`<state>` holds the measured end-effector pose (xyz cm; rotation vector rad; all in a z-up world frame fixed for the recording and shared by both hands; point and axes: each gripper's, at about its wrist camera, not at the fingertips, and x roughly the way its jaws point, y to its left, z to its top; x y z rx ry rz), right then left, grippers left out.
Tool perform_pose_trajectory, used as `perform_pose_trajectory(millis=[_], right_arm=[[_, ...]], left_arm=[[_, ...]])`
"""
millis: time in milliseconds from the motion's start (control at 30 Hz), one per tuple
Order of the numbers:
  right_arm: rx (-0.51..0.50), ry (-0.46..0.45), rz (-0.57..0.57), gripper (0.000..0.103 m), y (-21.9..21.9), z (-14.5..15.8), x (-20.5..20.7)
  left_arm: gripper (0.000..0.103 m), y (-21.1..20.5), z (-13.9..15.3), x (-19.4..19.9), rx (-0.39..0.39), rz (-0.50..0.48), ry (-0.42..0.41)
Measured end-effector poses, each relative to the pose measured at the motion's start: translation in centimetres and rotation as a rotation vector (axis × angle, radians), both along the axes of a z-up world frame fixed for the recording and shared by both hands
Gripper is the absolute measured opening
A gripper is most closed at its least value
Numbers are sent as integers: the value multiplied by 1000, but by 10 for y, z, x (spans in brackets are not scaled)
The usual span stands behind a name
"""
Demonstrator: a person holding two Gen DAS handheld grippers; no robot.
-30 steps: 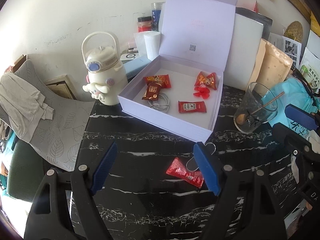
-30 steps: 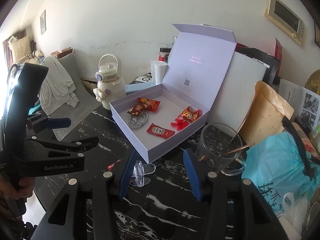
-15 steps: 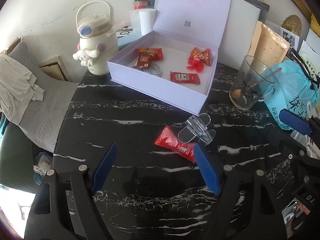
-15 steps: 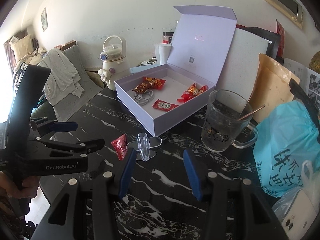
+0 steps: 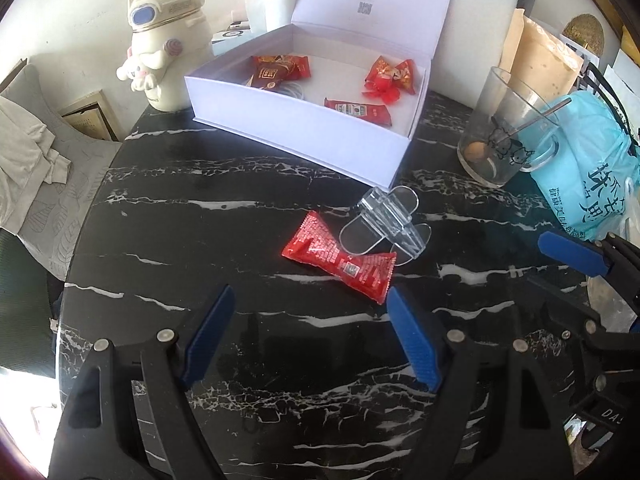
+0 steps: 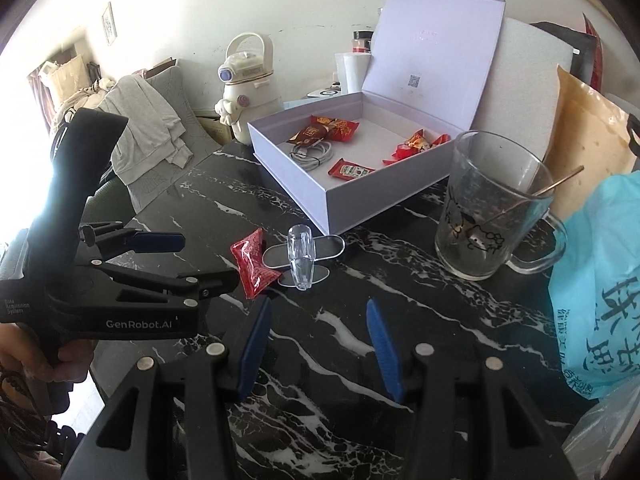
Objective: Organize objects
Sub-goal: 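Grasp the red snack packet with left tool while right grasps the clear plastic stand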
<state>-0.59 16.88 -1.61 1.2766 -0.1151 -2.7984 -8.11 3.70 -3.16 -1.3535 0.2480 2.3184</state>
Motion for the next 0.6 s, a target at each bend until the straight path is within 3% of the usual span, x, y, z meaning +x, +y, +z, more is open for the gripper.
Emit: perform_pose_trajectory(millis=[267,600], right_arm=[[-13,-12,20,50,4,-9,-15],[-6,-29,32,50,4,-13,-32]], left_arm=[[78,5,-13,-13,41,18,-46],[71,14,-25,-27,-7,30,-47]])
